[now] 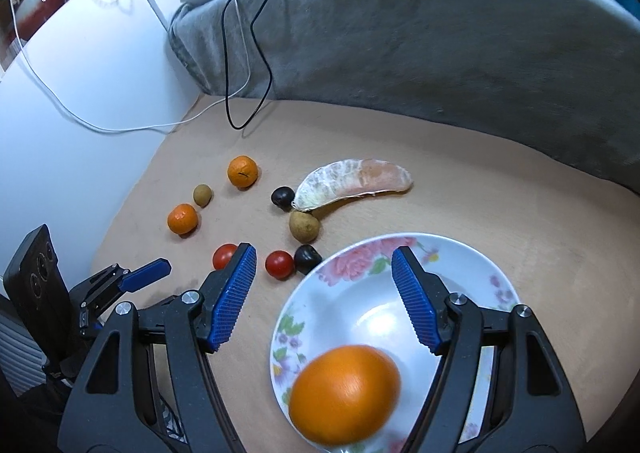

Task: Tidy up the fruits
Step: 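Move the right tool to the small brown fruit while the left tool approaches the red tomato, then grasp the small brown fruit with the right tool while the left tool grasps the red tomato, then carry both fruits onto the plate and open both tools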

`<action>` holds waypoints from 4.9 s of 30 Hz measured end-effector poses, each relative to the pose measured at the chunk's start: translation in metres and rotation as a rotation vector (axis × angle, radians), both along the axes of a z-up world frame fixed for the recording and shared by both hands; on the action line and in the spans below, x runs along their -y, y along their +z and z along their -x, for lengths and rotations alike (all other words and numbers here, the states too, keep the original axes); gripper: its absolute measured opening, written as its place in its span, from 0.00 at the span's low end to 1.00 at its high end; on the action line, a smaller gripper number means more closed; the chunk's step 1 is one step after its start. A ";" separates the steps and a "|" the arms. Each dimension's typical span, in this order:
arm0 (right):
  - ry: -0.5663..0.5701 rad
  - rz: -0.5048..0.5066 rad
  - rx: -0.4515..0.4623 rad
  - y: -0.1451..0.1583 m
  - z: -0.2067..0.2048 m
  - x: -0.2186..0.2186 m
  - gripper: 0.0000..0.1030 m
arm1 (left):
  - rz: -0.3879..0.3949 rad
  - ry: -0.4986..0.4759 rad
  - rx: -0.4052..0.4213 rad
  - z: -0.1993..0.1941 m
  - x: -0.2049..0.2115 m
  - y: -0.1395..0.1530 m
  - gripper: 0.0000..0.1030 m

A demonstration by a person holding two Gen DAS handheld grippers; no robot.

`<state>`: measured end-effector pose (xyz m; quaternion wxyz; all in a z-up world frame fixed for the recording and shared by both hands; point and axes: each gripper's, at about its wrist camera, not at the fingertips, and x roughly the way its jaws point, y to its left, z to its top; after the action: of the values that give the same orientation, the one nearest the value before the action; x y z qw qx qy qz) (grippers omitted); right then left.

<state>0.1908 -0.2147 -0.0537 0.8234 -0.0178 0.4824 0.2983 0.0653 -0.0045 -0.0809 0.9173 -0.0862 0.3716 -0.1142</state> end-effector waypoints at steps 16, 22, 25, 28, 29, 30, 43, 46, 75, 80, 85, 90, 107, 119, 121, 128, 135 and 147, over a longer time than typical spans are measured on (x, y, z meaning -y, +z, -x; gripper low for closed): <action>0.060 0.046 -0.143 -0.034 -0.030 -0.047 0.62 | 0.013 -0.004 -0.036 -0.017 -0.004 -0.010 0.48; 0.068 0.092 -0.167 -0.044 -0.039 -0.061 0.54 | 0.019 0.000 -0.051 -0.025 -0.003 -0.013 0.42; 0.075 0.135 -0.167 -0.049 -0.041 -0.070 0.48 | 0.013 0.000 -0.062 -0.030 -0.001 -0.015 0.41; 0.081 0.152 -0.177 -0.051 -0.045 -0.076 0.45 | 0.016 0.001 -0.069 -0.032 -0.001 -0.016 0.41; 0.080 0.159 -0.177 -0.051 -0.045 -0.077 0.44 | 0.016 0.000 -0.072 -0.033 0.000 -0.017 0.41; 0.081 0.167 -0.176 -0.051 -0.046 -0.079 0.44 | 0.016 -0.002 -0.075 -0.034 0.000 -0.017 0.41; 0.098 0.274 -0.230 -0.066 -0.057 -0.100 0.38 | 0.005 -0.016 -0.111 -0.050 0.003 -0.029 0.36; 0.095 0.290 -0.235 -0.070 -0.060 -0.107 0.37 | 0.006 -0.017 -0.118 -0.054 0.002 -0.031 0.35; 0.063 0.242 -0.204 -0.050 -0.048 -0.084 0.28 | 0.020 -0.019 -0.093 -0.050 0.003 -0.023 0.28; 0.051 0.202 -0.181 -0.034 -0.040 -0.067 0.28 | 0.020 -0.040 -0.074 -0.046 0.014 -0.015 0.28; 0.037 0.175 -0.143 -0.019 -0.028 -0.049 0.28 | 0.025 -0.058 -0.052 -0.043 0.022 -0.007 0.28; 0.006 0.143 -0.115 -0.008 -0.018 -0.022 0.28 | 0.030 -0.081 -0.037 -0.046 0.035 0.001 0.28; -0.126 0.082 0.002 0.014 0.024 0.061 0.28 | 0.043 -0.152 -0.001 -0.065 0.069 0.014 0.28; -0.148 0.079 0.030 0.005 0.051 0.082 0.28 | 0.030 -0.194 0.005 -0.069 0.093 0.021 0.28; -0.153 0.076 0.029 0.002 0.054 0.086 0.28 | 0.030 -0.200 0.003 -0.069 0.096 0.021 0.28; -0.143 0.077 0.030 -0.004 0.061 0.089 0.29 | 0.037 -0.216 -0.002 -0.069 0.103 0.023 0.29; -0.129 0.075 0.052 -0.004 0.066 0.087 0.39 | 0.034 -0.229 0.000 -0.067 0.109 0.025 0.29; -0.106 0.098 0.122 0.005 0.076 0.077 0.72 | 0.044 -0.219 0.029 -0.060 0.103 0.035 0.48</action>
<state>0.1149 -0.2917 -0.0484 0.8641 -0.0510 0.4455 0.2286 0.1255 -0.1073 -0.0461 0.9024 -0.0636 0.3630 -0.2233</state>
